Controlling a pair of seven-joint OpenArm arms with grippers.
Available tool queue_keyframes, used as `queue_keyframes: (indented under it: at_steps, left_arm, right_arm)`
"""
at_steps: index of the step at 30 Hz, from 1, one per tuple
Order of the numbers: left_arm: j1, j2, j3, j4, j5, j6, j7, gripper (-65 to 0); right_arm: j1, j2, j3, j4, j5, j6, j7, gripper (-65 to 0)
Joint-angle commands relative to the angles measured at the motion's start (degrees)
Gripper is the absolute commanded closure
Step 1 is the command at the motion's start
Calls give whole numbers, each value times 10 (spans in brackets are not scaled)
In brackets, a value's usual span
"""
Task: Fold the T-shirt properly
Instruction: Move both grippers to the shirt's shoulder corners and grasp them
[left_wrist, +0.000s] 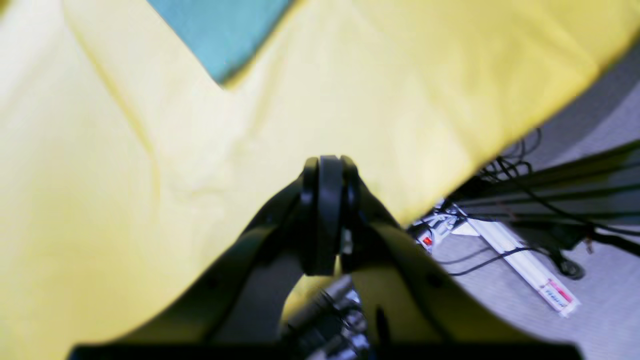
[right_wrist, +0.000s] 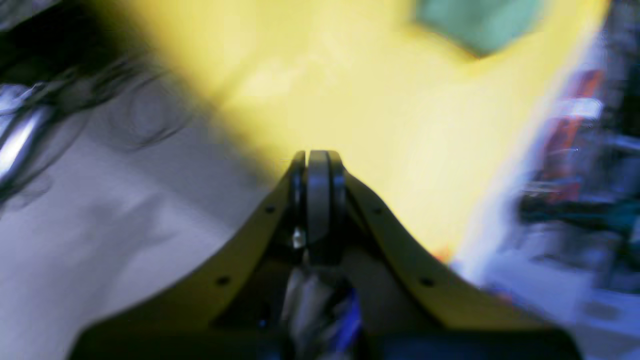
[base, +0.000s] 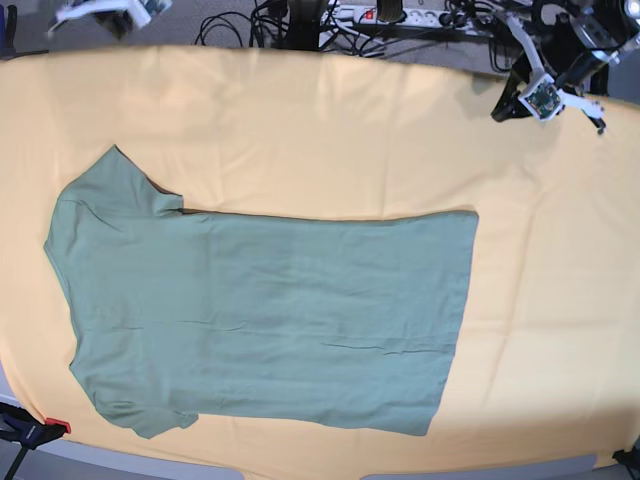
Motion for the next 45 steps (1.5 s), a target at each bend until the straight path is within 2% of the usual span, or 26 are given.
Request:
queue_keyframes:
  at_steps: [1, 5, 7, 9, 13, 17, 19, 21, 22, 23, 30, 33, 36, 39, 42, 43, 45]
  left_arm:
    - [-12, -17, -5, 5, -5, 6, -11, 0]
    - [-82, -60, -3, -12, -4, -1, -17, 0]
    - [-120, -86, 0, -39, 1, -33, -32, 0]
    - [-156, -113, 14, -83, 14, -54, -66, 0]
    - [-236, -172, 102, -181, 68, -84, -146, 0]
    - [-338, -214, 237, -259, 177, -84, -259, 0]
    - [-396, -223, 304, -284, 224, -83, -308, -154]
    - [-451, -225, 362, -301, 246, -74, -320, -305]
    - [-476, -225, 389, -308, 249, -61, -320, -345]
    - [-500, -225, 416, -314, 255, -50, -319, -351]
    - [-664, -223, 606, -362, 322, -40, -318, -351]
    - [-719, -212, 672, -396, 337, -24, -318, -351]
    - [-761, -195, 720, -432, 348, -23, -318, -343]
    - [-786, -176, 748, -457, 348, -23, -318, -244]
    - [-797, -158, 753, -470, 347, -9, -311, -65]
    - [-800, -155, 753, -471, 346, -5, -311, -25]
    - [-802, -150, 753, -471, 345, 3, -309, 0]
  right_arm:
    - [6, 4, 15, 9, -2, 7, 21, 0]
    - [82, 4, 65, 9, 57, 97, 72, 0]
    - [128, 4, 82, 9, 99, 146, 73, 0]
    - [171, 3, 91, 9, 137, 180, 73, 0]
    - [227, 3, 92, 9, 159, 208, 95, 0]
    - [265, 3, 92, -31, 175, 198, 109, 0]
    - [272, 3, 92, -46, 186, 191, 111, -114]
    - [273, 3, 92, -54, 188, 192, 110, -240]
    - [273, 3, 92, -56, 188, 196, 110, -285]
    - [273, 3, 92, -56, 189, 197, 110, -313]
    - [273, 3, 92, -56, 189, 197, 110, -321]
    - [273, 3, 92, -57, 189, 198, 110, -321]
    - [273, 3, 92, -59, 189, 205, 110, -321]
    - [278, 4, 92, -78, 189, 209, 113, -321]
    - [295, 4, 92, -108, 189, 214, 118, -321]
    - [303, 4, 92, -117, 193, 221, 118, -321]
    - [321, 10, 92, -138, 217, 238, 118, -321]
